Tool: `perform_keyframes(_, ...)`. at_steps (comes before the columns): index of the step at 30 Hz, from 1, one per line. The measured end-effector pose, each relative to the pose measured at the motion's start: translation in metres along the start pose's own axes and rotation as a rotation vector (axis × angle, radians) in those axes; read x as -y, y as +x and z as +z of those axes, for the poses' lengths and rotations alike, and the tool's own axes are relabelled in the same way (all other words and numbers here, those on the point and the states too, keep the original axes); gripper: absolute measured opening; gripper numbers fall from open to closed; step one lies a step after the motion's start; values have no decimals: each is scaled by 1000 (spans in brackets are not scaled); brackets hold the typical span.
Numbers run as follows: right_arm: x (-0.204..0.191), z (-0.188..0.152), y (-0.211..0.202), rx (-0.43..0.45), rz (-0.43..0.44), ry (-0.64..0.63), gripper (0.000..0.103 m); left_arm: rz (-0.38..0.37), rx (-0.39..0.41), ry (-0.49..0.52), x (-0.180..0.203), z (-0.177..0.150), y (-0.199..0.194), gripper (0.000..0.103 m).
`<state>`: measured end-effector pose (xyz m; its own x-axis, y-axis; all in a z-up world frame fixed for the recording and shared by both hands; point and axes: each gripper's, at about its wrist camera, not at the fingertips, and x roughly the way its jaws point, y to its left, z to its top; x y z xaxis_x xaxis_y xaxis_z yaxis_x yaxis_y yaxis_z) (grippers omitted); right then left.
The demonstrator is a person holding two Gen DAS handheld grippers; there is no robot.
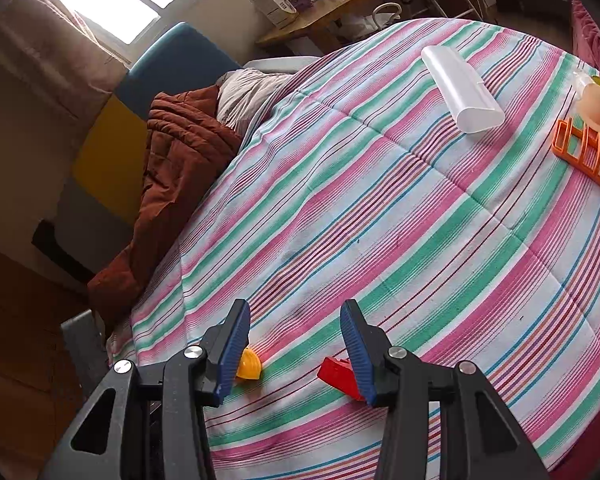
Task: Organize rigid objects
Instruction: 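Reach the left tool to the orange boat piece while the right tool approaches the red puzzle piece, then close the left tool on the orange boat piece while the right tool grasps the red puzzle piece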
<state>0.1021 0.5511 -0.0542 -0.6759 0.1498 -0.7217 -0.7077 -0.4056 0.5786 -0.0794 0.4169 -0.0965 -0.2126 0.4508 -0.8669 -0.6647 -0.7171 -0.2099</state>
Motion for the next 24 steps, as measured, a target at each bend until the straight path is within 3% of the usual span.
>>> perform_keyframes(4,4,1,4,-19,5,26,47,-64,19,68,-12,-19,-15,29)
perform_keyframes(13,28,1,14,-66,-15,144,47,-69,37,119,-35,-87,-60,29)
perform_keyframes(20,23,-3,30,-156,-74,105,53,-88,44,128,-41,-112,-77,29)
perform_keyframes(23,14,-5,38,-239,117,111,53,-102,53,111,-44,-115,-76,30)
perform_keyframes(24,9,-5,37,-241,128,96,53,-107,61,104,-46,-116,-76,30)
